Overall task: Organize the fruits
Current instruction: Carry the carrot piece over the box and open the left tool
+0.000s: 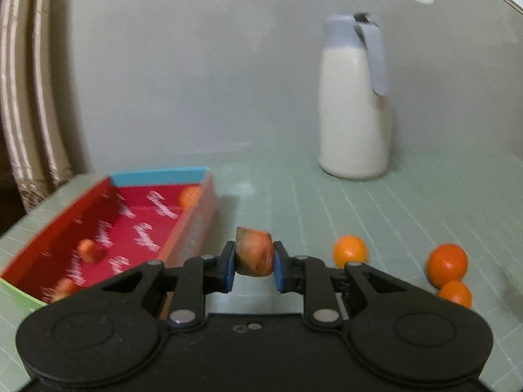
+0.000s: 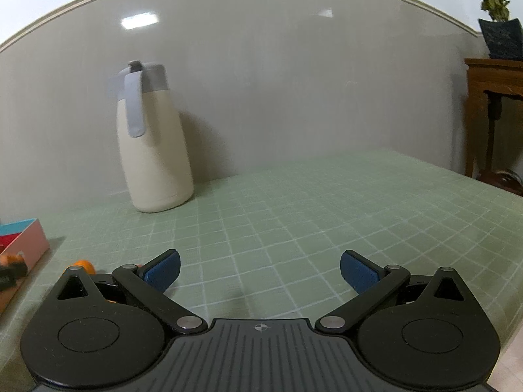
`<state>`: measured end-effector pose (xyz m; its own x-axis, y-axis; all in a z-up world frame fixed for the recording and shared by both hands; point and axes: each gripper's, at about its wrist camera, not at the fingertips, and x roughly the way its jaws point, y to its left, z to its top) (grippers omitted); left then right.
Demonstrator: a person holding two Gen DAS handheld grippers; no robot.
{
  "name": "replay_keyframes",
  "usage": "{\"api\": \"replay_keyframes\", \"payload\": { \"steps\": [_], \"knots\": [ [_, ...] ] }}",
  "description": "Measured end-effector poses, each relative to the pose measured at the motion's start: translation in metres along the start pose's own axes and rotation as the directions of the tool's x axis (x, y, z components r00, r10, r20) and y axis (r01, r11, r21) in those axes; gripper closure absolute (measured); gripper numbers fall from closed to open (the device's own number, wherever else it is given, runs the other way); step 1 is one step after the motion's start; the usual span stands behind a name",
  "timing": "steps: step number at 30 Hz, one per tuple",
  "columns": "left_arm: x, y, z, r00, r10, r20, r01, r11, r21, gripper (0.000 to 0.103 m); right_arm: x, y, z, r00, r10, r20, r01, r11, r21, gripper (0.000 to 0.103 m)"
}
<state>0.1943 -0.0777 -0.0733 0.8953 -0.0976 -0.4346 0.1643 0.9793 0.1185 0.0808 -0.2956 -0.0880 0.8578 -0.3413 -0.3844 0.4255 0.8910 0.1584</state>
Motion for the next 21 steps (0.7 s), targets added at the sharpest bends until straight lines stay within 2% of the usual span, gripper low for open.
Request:
{"api": "replay_keyframes", "payload": {
  "steps": [5,10,17,19,21],
  "knots": [
    [-0.009,0.028,0.005,0.996,0.079,0.032,-0.078,0.996,-0.042,0.09,0.001,0.014,-0.004,1.0,0.027,-0.011,-0.027,0.999,-0.032,0.0],
    [-0.005,0.056,0.005,0.989,0.148,-0.014,-0.149,0.983,-0.106,0.09,0.002,0.026,-0.008,0.998,0.055,-0.026,-0.057,0.997,-0.051,0.0],
    [0.005,0.086,0.001,0.966,0.24,-0.096,-0.252,0.955,-0.156,0.089,0.005,0.043,-0.014,0.991,0.119,-0.063,-0.124,0.99,-0.072,0.0],
    [0.006,0.092,0.0,0.961,0.253,-0.111,-0.269,0.949,-0.165,0.085,0.005,0.045,-0.016,0.988,0.137,-0.077,-0.142,0.988,-0.065,0.0],
    [0.004,0.096,-0.002,0.957,0.265,-0.117,-0.282,0.944,-0.172,0.085,0.009,0.047,-0.018,0.983,0.152,-0.101,-0.158,0.986,-0.051,0.0]
  ]
}}
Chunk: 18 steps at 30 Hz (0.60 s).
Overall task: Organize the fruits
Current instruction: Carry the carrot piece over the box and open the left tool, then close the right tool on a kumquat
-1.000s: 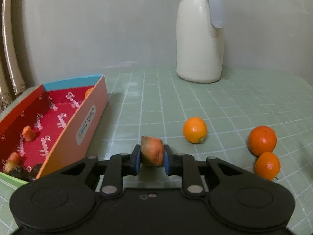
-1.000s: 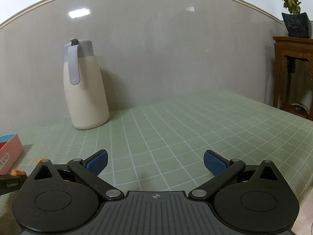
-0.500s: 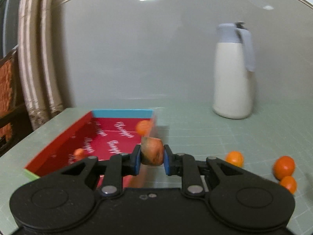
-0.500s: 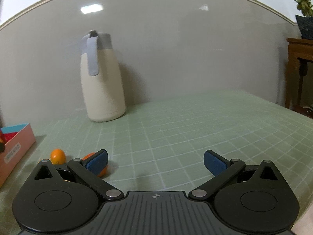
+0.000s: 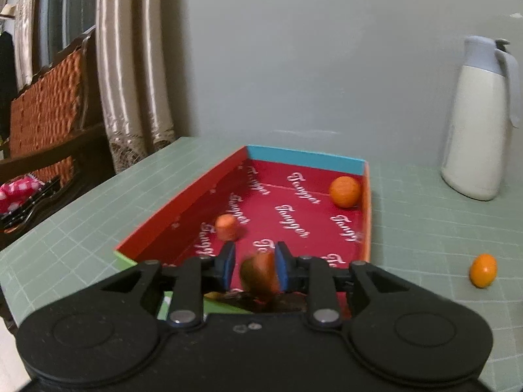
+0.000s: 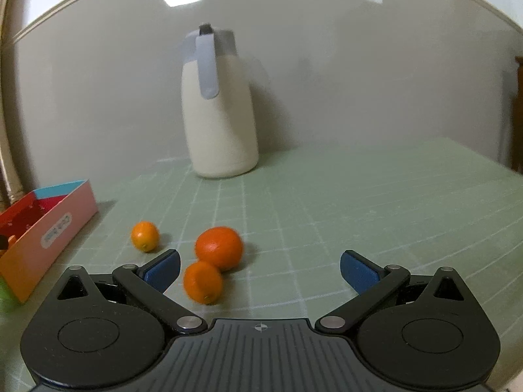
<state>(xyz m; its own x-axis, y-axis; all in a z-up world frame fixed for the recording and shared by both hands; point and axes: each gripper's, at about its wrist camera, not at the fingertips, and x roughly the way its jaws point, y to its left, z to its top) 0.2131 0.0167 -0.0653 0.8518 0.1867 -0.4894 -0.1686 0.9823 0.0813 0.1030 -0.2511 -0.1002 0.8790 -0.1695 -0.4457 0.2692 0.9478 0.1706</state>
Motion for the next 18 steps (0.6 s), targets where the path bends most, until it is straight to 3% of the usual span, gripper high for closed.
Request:
{"api": "replay_keyframes", "payload": {
  "steps": [6,8,10,11,15,18],
  "knots": [
    [-0.003,0.012,0.0,1.0,0.0,-0.005,0.0,0.999,-0.041,0.074,0.006,0.007,-0.001,0.999,0.031,-0.037,-0.03,0.999,0.019,0.0],
    [-0.005,0.017,-0.001,1.0,0.002,0.001,-0.002,0.999,-0.05,0.06,0.003,0.01,-0.001,0.999,0.039,-0.035,-0.039,0.999,0.01,0.0],
    [-0.012,0.02,0.0,1.0,-0.002,0.027,0.003,0.999,-0.054,0.025,0.003,0.014,0.0,0.998,0.051,-0.032,-0.051,0.999,0.003,0.0],
    [-0.018,0.021,0.0,0.999,0.011,0.046,-0.009,0.999,-0.05,0.019,0.003,0.016,0.0,0.998,0.057,-0.031,-0.057,0.998,-0.002,0.0],
    [-0.036,0.026,-0.003,0.996,-0.003,0.088,0.004,1.0,-0.012,0.01,0.003,0.026,0.001,0.997,0.073,-0.012,-0.073,0.997,-0.034,0.0],
    [-0.047,0.03,-0.009,0.996,-0.007,0.094,0.005,1.0,0.013,0.01,0.003,0.031,0.0,0.996,0.084,-0.002,-0.084,0.995,-0.056,0.0]
  ]
}}
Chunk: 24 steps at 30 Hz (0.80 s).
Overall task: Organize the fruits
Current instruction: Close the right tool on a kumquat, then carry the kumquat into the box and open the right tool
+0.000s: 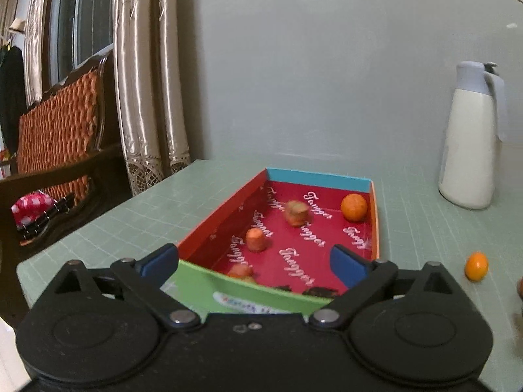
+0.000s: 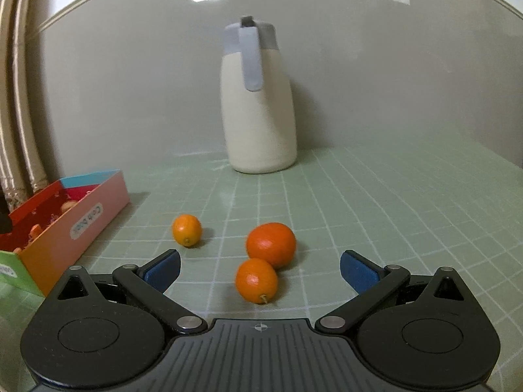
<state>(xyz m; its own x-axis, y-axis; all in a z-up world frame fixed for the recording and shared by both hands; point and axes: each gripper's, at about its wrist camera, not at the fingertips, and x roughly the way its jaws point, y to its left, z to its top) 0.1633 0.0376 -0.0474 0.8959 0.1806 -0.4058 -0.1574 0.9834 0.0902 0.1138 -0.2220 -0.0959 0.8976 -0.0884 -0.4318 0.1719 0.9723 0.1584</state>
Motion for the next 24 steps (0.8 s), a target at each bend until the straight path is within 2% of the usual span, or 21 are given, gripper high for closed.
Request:
{"api": "replay_keyframes", "payload": {
  "steps": [6,8,9,10,15,17,18,21,24],
  "knots": [
    [-0.026,0.028,-0.009,1.0,0.003,0.018,-0.003,1.0,-0.021,0.006,0.006,0.0,0.001,1.0,0.006,-0.03,-0.006,1.0,0.02,0.001],
    [-0.033,0.039,-0.013,1.0,0.015,0.009,-0.014,0.999,-0.043,0.006,0.009,0.0,0.001,0.999,0.009,-0.039,-0.007,0.999,0.032,0.011],
    [-0.036,0.046,-0.015,1.0,0.02,0.003,-0.02,0.998,-0.059,0.006,0.012,0.001,0.002,0.999,0.011,-0.05,-0.01,0.999,0.031,0.026],
    [-0.039,0.052,-0.017,1.0,0.024,-0.004,-0.024,0.997,-0.079,0.006,0.016,0.001,0.003,0.998,0.013,-0.067,-0.011,0.999,0.032,0.032],
    [-0.045,0.068,-0.023,0.998,0.05,-0.022,-0.052,0.991,-0.123,0.006,0.026,0.004,0.0,0.993,-0.003,-0.117,0.007,0.999,0.038,0.033],
    [-0.043,0.07,-0.023,0.998,0.063,-0.027,-0.066,0.991,-0.116,0.006,0.028,0.006,0.0,0.992,-0.005,-0.124,0.008,1.0,0.028,0.042],
    [-0.042,0.071,-0.024,0.997,0.067,-0.032,-0.07,0.991,-0.116,0.006,0.028,0.005,-0.001,0.992,0.003,-0.123,0.001,1.0,0.028,0.052],
    [-0.04,0.078,-0.026,0.996,0.072,-0.049,-0.078,0.987,-0.139,0.006,0.028,0.005,-0.001,0.993,-0.001,-0.12,0.002,1.0,0.012,0.07],
    [-0.038,0.086,-0.027,0.995,0.077,-0.064,-0.087,0.982,-0.167,0.006,0.025,0.002,-0.003,0.992,0.032,-0.118,-0.029,0.999,0.033,0.072]
  ]
}}
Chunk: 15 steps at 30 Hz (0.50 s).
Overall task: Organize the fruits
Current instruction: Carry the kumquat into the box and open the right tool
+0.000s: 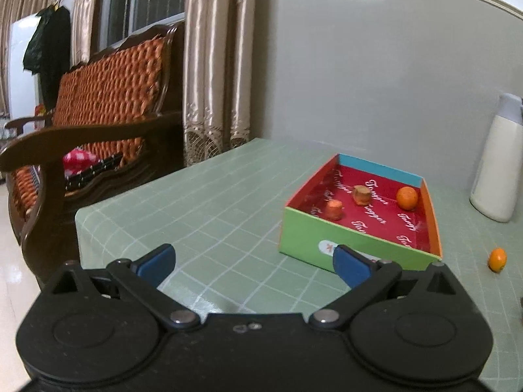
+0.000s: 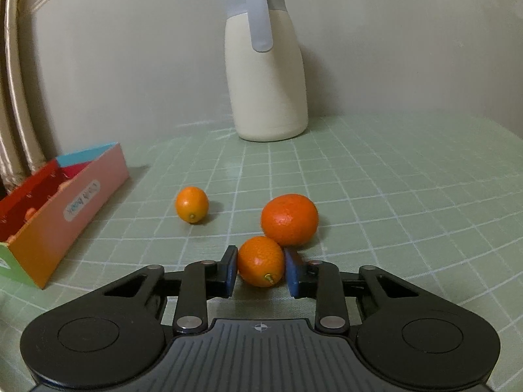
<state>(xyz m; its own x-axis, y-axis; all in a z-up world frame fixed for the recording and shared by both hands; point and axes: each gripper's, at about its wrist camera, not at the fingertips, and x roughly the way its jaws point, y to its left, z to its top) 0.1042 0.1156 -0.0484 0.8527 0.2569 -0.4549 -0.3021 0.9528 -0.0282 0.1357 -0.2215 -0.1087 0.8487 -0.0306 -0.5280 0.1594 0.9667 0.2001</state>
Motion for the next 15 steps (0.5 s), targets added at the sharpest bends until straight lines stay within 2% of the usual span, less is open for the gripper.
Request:
{"api": "replay_keyframes", "payload": {
  "steps": [3,6,11,15],
  "knots": [
    [0.004,0.006,0.0,1.0,0.007,-0.024,-0.008,0.999,-0.034,0.006,-0.005,0.006,-0.001,0.999,0.03,0.023,-0.03,0.999,-0.03,0.073],
    [0.007,0.013,0.001,0.999,0.02,-0.039,-0.023,0.997,-0.07,0.006,-0.013,0.016,0.001,0.993,0.101,0.068,-0.099,0.994,-0.036,0.073],
    [0.005,0.021,0.001,0.998,0.047,-0.036,-0.051,0.993,-0.104,0.006,-0.033,0.045,0.009,0.951,0.264,0.16,-0.25,0.963,-0.103,0.073],
    [0.004,0.026,0.002,0.997,0.069,-0.035,-0.072,0.99,-0.118,0.006,-0.035,0.081,0.021,0.916,0.368,0.161,-0.344,0.925,-0.161,0.073]
  ]
}}
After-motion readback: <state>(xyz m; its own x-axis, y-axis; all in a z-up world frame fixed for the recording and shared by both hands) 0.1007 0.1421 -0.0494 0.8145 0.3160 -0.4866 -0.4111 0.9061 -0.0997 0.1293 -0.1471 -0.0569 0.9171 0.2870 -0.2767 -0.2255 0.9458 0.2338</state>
